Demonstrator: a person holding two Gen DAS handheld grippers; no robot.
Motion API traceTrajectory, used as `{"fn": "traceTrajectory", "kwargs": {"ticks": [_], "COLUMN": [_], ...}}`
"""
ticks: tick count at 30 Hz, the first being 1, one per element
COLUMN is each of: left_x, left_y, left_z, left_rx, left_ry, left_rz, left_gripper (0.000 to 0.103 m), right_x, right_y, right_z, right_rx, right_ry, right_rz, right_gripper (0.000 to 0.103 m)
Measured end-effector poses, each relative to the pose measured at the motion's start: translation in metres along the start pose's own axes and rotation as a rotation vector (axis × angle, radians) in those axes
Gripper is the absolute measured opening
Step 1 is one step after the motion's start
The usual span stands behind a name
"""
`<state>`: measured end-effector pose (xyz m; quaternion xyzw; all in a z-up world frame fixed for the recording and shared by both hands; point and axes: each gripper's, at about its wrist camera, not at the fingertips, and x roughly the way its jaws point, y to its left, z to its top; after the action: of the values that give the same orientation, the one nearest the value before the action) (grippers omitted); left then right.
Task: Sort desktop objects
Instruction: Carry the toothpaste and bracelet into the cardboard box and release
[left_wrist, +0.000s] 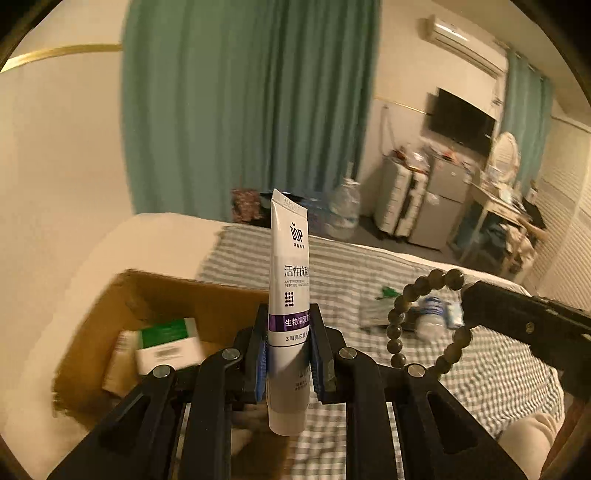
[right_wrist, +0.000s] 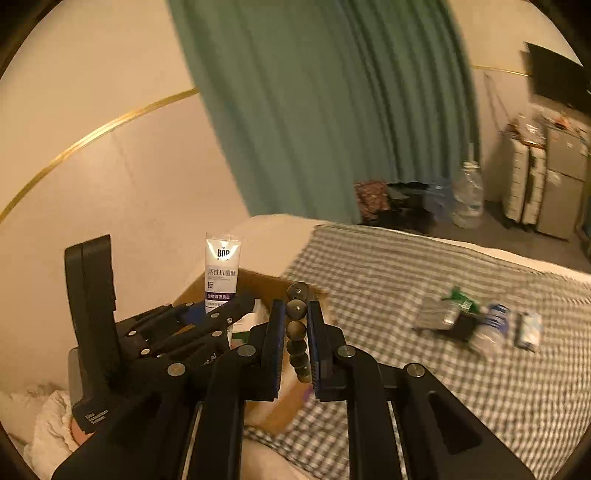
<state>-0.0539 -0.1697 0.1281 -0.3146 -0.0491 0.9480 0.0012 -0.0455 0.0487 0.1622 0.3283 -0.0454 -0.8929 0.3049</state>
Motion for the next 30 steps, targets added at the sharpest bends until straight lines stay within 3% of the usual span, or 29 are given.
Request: {"fn": "traceTrajectory", "kwargs": {"ticks": [5,9,13,14,15,16,17,18,24,30], "left_x": [0.007,0.023,0.037,0.041,0.044,0.047,0.050,0.053,0.052,0.027], "left_y": [0.058,0.083,0.096,0.099,0.099,0.100,0.099,0.099,0.096,0.059], "left_z": [-0.014,-0.032,-0.051,-0.054,-0.057,-0.060,-0.064,-0.066,-0.074,-0.063], "left_rx": [-0.082,-0.103,-0.114,-0.112,-0.106,-0.098,-0.089,-0.084,-0.075,-0.036], "left_ry": [0.025,0.073,0.112,0.122,0.127,0.138,0.159,0.181,0.215,0.169], "left_rz": [0.053,0.062,0.047,0.046,0.052,0.056,0.069,0.094,0.145,0.086], "left_gripper": [0.019,0.019,0.019,0.022,0.035,0.049,0.085,0.102,0.102,0.102], "right_x": [0.061,0.101,0.125,0.129,0.131,0.132,0.131,0.129,0.090,0.021], "right_y": [0.038,0.050,0.057,0.057,0.057,0.056,0.054,0.051,0.023,-0.029], "right_z": [0.002,-0.009,-0.018,-0.020,-0.021,-0.022,-0.022,-0.022,-0.018,-0.032], "right_rx": [-0.023,-0.001,-0.017,-0.014,-0.012,-0.008,-0.001,0.005,0.035,0.030], "right_ry": [0.081,0.150,0.179,0.174,0.176,0.177,0.170,0.157,0.071,-0.006], "right_rz": [0.039,0.060,0.019,0.001,-0.006,-0.015,-0.036,-0.053,-0.139,-0.311], "right_gripper": [0.011,0.011,0.012,0.012,0.021,0.039,0.048,0.056,0.056,0.056]}}
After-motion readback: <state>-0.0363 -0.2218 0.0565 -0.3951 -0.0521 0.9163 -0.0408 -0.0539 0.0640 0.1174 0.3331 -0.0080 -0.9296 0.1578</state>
